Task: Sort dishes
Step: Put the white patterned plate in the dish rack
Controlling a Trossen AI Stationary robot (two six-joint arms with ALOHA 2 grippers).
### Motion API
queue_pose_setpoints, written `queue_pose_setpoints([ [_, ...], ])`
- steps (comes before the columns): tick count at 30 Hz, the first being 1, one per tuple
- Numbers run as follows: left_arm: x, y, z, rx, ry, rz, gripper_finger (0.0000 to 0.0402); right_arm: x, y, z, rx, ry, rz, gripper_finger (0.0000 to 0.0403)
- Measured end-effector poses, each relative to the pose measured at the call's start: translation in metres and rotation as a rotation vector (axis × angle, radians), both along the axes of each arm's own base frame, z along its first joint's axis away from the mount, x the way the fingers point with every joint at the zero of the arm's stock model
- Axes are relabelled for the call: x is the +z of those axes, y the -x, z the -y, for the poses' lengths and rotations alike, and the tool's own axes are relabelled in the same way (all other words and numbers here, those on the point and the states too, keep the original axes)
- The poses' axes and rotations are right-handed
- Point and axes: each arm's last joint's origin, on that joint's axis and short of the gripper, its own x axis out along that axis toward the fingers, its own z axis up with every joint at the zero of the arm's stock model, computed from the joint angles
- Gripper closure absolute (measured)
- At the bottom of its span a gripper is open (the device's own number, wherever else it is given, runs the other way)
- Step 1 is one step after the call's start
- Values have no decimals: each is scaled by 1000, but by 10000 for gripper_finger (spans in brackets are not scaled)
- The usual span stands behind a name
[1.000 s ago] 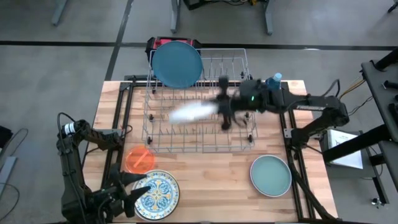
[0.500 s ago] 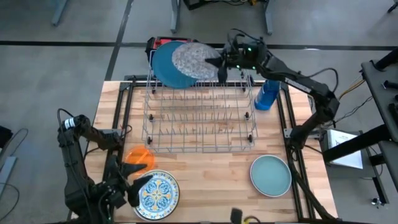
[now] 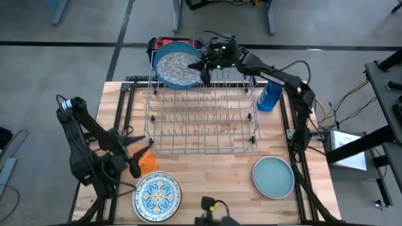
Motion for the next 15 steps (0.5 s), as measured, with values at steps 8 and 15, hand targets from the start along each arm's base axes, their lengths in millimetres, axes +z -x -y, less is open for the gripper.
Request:
queue_pose_setpoints([
  [8, -4, 16, -27, 1, 155, 90, 233, -18, -31, 14, 77, 59, -144, 379],
  [15, -8, 24, -40, 4, 204, 83, 233, -20, -45, 20, 112, 129, -150, 379],
])
